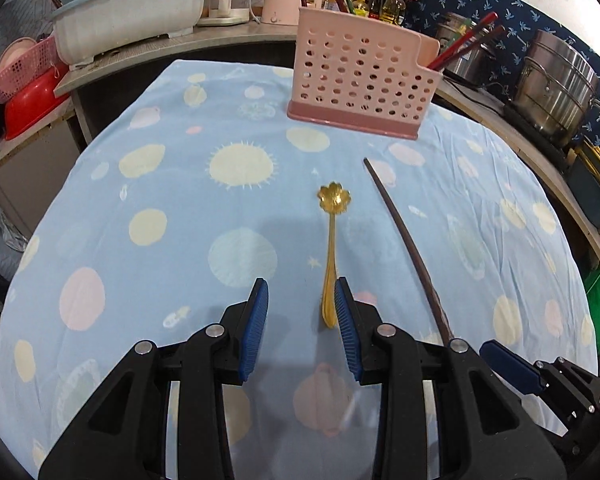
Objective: Organize utensils
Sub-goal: 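Move both open tools back over the gold spoon and brown chopstick, then grasp the gold-banded brown chopstick with the right tool while the left tool grasps the gold spoon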
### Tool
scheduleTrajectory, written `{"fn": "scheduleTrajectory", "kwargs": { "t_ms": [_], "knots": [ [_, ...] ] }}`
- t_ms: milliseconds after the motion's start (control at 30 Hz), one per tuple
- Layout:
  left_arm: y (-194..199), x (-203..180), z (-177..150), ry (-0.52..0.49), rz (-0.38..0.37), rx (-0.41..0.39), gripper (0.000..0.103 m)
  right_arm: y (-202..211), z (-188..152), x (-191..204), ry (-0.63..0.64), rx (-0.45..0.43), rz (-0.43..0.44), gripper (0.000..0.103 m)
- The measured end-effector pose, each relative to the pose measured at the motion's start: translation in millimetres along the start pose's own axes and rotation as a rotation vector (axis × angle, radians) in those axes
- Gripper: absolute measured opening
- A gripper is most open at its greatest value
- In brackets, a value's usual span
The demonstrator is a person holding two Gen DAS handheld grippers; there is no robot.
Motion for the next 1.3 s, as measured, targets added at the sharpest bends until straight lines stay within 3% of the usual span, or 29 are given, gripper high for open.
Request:
{"fn": "scheduleTrajectory", "kwargs": {
  "t_ms": [567, 833, 900, 1033, 1300],
  "knots": [
    [-17, -9, -10, -0.034, -0.004, 0.026, 0.035, -13, -6, 1, 0.022, 0.009, -0.047, 0.007],
    [-21, -14, -9, -0.053, 0.013, 0.018, 0.033, -12, -6, -3, 0.002, 0.007, -0.028, 0.007],
    [-21, -15, -9, -0.059, 0.017, 0.018, 0.03, -12, -7, -3, 0.0, 0.008, -0.027, 0.007],
    [-22, -16, -8, -0.068, 0.015, 0.02, 0.011, -11, -7, -4, -0.004, 0.008, -0.026, 0.007],
    [-17, -14, -11, -0.056, -0.017, 0.029, 0.01, -8, -11, -8, -0.017, 0.014, -0.018, 0.007]
  ]
}}
Point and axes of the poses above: each gripper's, at about its wrist camera, not at the fingertips, and y roughly against the way its jaws point, x to its left, z to its top, the point moved 2 cm from there along -y, roughly the way its jaws point, and after that the axes turned 14 degrees about x, right-handed, at the moved point
